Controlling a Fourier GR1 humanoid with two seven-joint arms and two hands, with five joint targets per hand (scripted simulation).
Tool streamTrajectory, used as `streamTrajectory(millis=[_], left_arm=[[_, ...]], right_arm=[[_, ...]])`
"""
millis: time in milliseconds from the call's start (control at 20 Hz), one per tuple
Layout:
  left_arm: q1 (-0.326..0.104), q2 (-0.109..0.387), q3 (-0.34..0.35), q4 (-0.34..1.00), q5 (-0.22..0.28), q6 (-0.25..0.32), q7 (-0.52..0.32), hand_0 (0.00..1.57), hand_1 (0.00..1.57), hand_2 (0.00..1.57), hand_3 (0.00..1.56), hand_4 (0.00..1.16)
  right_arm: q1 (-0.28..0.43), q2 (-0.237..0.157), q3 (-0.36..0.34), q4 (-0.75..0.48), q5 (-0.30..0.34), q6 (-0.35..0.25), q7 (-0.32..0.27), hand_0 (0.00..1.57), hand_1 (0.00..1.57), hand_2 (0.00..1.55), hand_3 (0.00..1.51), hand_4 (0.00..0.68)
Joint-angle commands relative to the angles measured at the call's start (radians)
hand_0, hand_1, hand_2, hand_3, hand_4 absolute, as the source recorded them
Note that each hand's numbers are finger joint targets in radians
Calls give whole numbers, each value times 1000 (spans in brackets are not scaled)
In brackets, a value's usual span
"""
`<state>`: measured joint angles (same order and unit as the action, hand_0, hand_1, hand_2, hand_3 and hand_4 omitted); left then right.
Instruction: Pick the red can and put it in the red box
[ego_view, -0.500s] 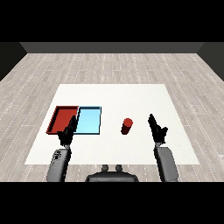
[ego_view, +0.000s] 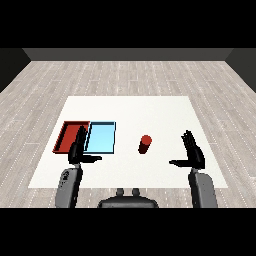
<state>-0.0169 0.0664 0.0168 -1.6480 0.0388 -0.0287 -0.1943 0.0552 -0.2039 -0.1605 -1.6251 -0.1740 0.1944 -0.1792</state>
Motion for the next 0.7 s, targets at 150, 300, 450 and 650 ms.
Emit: streamTrajectory(millis=[150,300,450,650], left_arm=[[25,-26,17,25,17,-31,-250,0,0,0,0,0],[26,-21,27,51,24,-46,-276,0,0,0,0,0],[-49,-6,56,102,56,-66,-266,0,0,0,0,0],[47,3,42,15,63,-88,-239,0,0,0,0,0]], right_arm=[[77,-34,-79,-19,-107,149,-165,0,0,0,0,0],[60,-31,-91,-22,-98,151,-135,0,0,0,0,0],[8,-1,-72,45,-52,136,-175,0,0,0,0,0],[-24,-10,-86,98,-35,161,-180,0,0,0,0,0]])
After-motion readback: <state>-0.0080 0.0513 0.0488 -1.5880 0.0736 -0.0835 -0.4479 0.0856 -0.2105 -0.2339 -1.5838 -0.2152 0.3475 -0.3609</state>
